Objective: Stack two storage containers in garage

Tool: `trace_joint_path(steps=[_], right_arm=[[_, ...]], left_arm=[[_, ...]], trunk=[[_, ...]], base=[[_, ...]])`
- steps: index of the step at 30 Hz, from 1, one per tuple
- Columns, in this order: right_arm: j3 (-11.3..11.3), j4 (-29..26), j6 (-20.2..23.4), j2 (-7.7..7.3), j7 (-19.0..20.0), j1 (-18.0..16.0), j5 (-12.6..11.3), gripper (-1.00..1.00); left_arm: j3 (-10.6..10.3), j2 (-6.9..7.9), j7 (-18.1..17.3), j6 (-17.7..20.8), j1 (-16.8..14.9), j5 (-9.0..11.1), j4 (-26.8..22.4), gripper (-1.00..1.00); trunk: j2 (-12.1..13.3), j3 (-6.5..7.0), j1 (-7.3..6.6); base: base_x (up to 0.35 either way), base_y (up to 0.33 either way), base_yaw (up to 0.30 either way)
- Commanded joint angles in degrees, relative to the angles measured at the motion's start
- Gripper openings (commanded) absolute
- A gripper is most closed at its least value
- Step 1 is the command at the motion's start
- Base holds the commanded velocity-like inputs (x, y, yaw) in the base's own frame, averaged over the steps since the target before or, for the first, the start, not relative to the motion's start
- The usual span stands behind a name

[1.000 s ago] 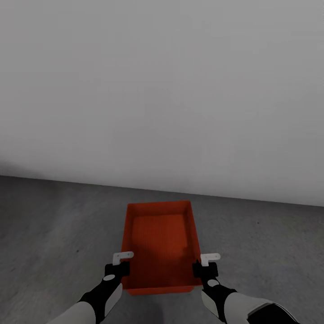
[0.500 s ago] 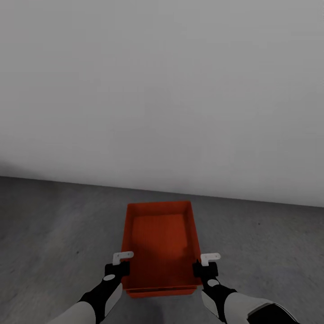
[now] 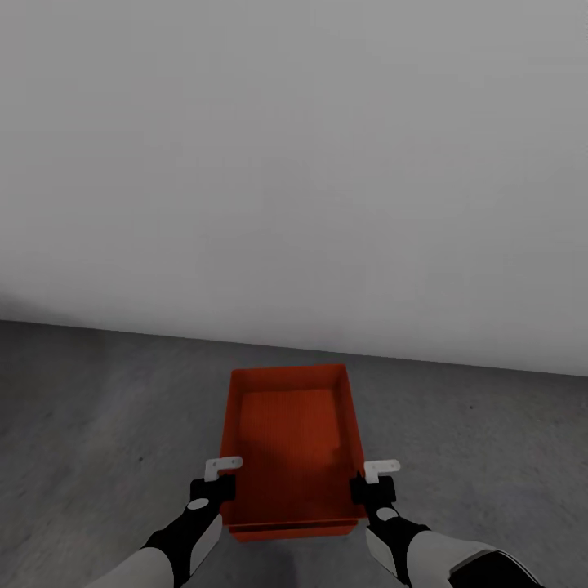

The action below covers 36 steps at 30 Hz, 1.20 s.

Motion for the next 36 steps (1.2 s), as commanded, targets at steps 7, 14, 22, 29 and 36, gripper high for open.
trace_joint_path(steps=[7,14,22,29,36], right_arm=[[-3.0,-2.61,-1.29,0.07,0.56,-0.1,1.75,-1.0],[-3.0,-2.61,-1.27,0.07,0.57,-0.1,1.74,-1.0],[-3.0,-2.61,-1.26,0.07,0.56,-0.13,1.75,-1.0],[-3.0,-2.61,-1.26,0.07,0.57,-0.1,1.75,-1.0],[-3.0,-2.61,-1.26,0.07,0.63,-0.1,1.75,-1.0]], left_arm=[[0.05,1.14,2.04,-0.29,0.01,0.71,0.2,-1.0],[0.08,1.13,2.04,-0.29,0.01,0.74,0.21,-1.0],[0.1,1.13,2.04,-0.29,0.01,0.75,0.21,-1.0],[0.1,1.13,2.04,-0.29,0.01,0.75,0.2,-1.0],[0.1,1.13,2.04,-0.29,0.01,0.75,0.16,-1.0]], trunk=[[-0.02,-0.04,-0.01],[-0.02,-0.31,-0.01],[-0.02,-0.84,-0.01],[-0.02,-0.89,-0.01],[-0.02,-1.15,-0.01]], base=[[0.0,0.0,0.0],[0.0,0.0,0.0],[0.0,0.0,0.0],[0.0,0.0,0.0],[0.0,0.0,0.0]])
